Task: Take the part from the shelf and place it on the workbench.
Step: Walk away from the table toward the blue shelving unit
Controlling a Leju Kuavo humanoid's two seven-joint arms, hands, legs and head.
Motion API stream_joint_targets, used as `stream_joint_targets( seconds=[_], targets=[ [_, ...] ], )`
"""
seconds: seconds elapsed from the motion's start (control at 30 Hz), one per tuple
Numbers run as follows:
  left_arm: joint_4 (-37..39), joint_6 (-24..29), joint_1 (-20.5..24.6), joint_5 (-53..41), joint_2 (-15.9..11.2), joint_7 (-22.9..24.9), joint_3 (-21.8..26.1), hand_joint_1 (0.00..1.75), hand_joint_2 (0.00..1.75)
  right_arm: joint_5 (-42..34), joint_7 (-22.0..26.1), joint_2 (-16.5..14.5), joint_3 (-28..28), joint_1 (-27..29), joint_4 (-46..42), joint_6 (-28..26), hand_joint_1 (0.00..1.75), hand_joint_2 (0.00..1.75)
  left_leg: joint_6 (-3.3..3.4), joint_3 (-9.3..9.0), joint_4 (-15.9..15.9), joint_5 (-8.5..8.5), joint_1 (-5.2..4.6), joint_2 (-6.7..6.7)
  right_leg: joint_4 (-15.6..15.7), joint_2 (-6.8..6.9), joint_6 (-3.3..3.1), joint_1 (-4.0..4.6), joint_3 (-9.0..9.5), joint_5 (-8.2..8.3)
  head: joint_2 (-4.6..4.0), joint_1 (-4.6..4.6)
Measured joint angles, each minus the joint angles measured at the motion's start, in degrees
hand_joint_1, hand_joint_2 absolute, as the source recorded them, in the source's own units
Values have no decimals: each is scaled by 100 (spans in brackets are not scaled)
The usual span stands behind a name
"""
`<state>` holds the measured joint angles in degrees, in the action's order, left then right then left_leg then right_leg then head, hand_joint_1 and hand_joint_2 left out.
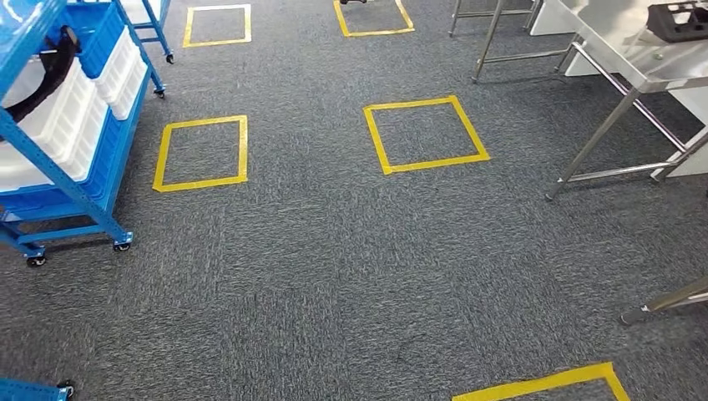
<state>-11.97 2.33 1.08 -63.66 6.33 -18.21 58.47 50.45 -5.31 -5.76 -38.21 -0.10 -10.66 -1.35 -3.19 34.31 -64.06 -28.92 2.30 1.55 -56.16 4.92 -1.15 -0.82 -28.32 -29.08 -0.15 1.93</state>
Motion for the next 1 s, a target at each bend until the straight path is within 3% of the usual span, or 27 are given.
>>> stream_joint_targets(
  seconds=[0.03, 0.1, 0.17, 0.23, 0.27, 0.3, 0.37, 0.4, 0.43, 0.47, 0.53, 0.6, 0.63, 0.73, 0.8, 0.87, 0.9, 0.93, 0.97, 1.0],
  targets=[
    [0, -1, 10, -3, 8, -3, 0, 0, 0, 0, -14, 2, -11, 0, -2, 2, 0, 0, 0, -143, 268, 104, 19, 88, -87, 57, 61, -8, -11, -66, 0, -3],
    [0, -1, 20, -9, 24, -6, 1, 0, 0, 0, -22, 4, -31, -13, -5, 1, 0, 0, 89, -203, 418, 132, 3, 157, -192, 141, 159, -3, -19, -150, 0, -6],
    [-1, 0, 4, -11, 22, -8, 3, 0, 0, 0, -25, -5, -37, -46, -5, 3, 0, 0, 213, -161, 401, 141, -28, 51, -202, 187, 228, -30, 4, -174, 0, -7],
    [-1, 1, -2, -11, 16, -9, 4, 0, 0, 0, -30, -50, -40, -58, -5, 4, 0, 0, 299, -144, 423, 173, -39, -44, -356, -12, 274, -69, -48, -332, 0, -7],
    [-1, 1, 4, -11, 14, -9, 4, 0, 0, 0, -31, -80, -47, -52, -5, 3, 0, 0, 335, -137, 436, 194, -46, -93, -597, -173, 279, -76, -158, -504, 0, -7],
    [-1, 1, 11, -11, 13, -9, 4, 0, 0, 0, -33, -107, -56, -42, -5, 1, 0, 0, 362, -117, 442, 211, -64, -150, -953, -323, 265, -71, -331, -709, 0, -7],
    [-1, 1, 21, -11, 11, -9, 4, 0, 0, 0, -34, -131, -72, -24, -5, 0, 0, 0, 398, -82, 445, 234, -111, -289, -1657, -441, 214, -44, -701, -976, 0, -7],
    [-1, 1, 20, -12, 10, -9, 4, 0, 0, 0, -40, -134, -76, -17, -5, 1, 0, 0, 406, -75, 444, 239, -133, -368, -1800, -461, 176, -23, -797, -955, 0, -7],
    [-1, 1, 17, -13, 10, -9, 4, 0, 0, 0, -48, -134, -78, -13, -5, 2, 0, 0, 411, -78, 444, 242, -151, -447, -1724, -480, 129, 3, -790, -819, 0, -7],
    [-1, 1, 15, -20, 10, -9, 5, 0, 0, 1, -57, -134, -81, -9, -5, 3, 0, 0, 414, -87, 445, 244, -162, -528, -1443, -531, 72, 39, -685, -593, 0, -7],
    [0, -1, 20, -44, 20, -9, 7, 0, 0, 11, -68, -134, -97, 0, -5, 2, 0, 0, 407, -90, 448, 255, -163, -672, -690, -811, -51, 116, -393, -175, 0, -7],
    [0, -2, 34, -63, 32, -10, 9, 0, 0, 26, -67, -134, -114, 7, -5, -2, 0, 0, 387, -72, 449, 270, -159, -767, -289, -1045, -122, 154, -252, -29, 0, -8],
    [-1, -2, 41, -66, 33, -10, 10, 0, 0, 29, -66, -134, -118, 7, -5, -3, 0, 0, 378, -65, 446, 275, -162, -793, -260, -1059, -132, 154, -248, -33, 0, -9],
    [-1, -2, 40, -72, 34, -11, 16, 0, 0, 41, -63, -134, -119, -2, -7, -5, 0, 0, 352, -55, 465, 292, -146, -841, -258, -1005, -135, 164, -248, -28, 0, -9],
    [-1, -2, 23, -92, 30, -10, 37, 0, 0, 66, -41, -133, -122, -6, -14, -7, 0, 0, 282, 84, 220, 121, -166, -638, -98, -763, -167, 148, -166, 54, 0, -6],
    [-1, -3, 20, -108, 26, -9, 55, 0, 0, 81, -20, -124, -126, 12, -19, -8, 0, 0, 208, 388, -425, -258, -185, -326, 50, -467, -196, 131, -89, 125, 0, -4],
    [-1, -4, 25, -109, 26, -9, 58, 0, 0, 83, -20, -113, -130, 21, -19, -7, 0, 0, 183, 519, -727, -396, -171, -269, 42, -369, -199, 136, -95, 115, 0, -5],
    [-1, -5, 22, -112, 25, -8, 65, 0, 0, 85, -22, -95, -135, 22, -19, -4, 0, 0, 158, 573, -884, -433, -154, -234, 27, -279, -192, 134, -100, 103, 0, -5],
    [-1, -6, 15, -115, 22, -7, 75, 0, 0, 88, -26, -75, -143, 19, -19, -1, 0, 0, 134, 524, -844, -369, -138, -206, 8, -197, -180, 126, -105, 86, 0, -5],
    [-1, -5, 7, -123, 16, -7, 89, 0, 0, 93, -31, -58, -153, 13, -19, 2, 0, 0, 113, 371, -607, -229, -126, -160, -21, -121, -161, 113, -111, 64, 0, -5]
  ],
)
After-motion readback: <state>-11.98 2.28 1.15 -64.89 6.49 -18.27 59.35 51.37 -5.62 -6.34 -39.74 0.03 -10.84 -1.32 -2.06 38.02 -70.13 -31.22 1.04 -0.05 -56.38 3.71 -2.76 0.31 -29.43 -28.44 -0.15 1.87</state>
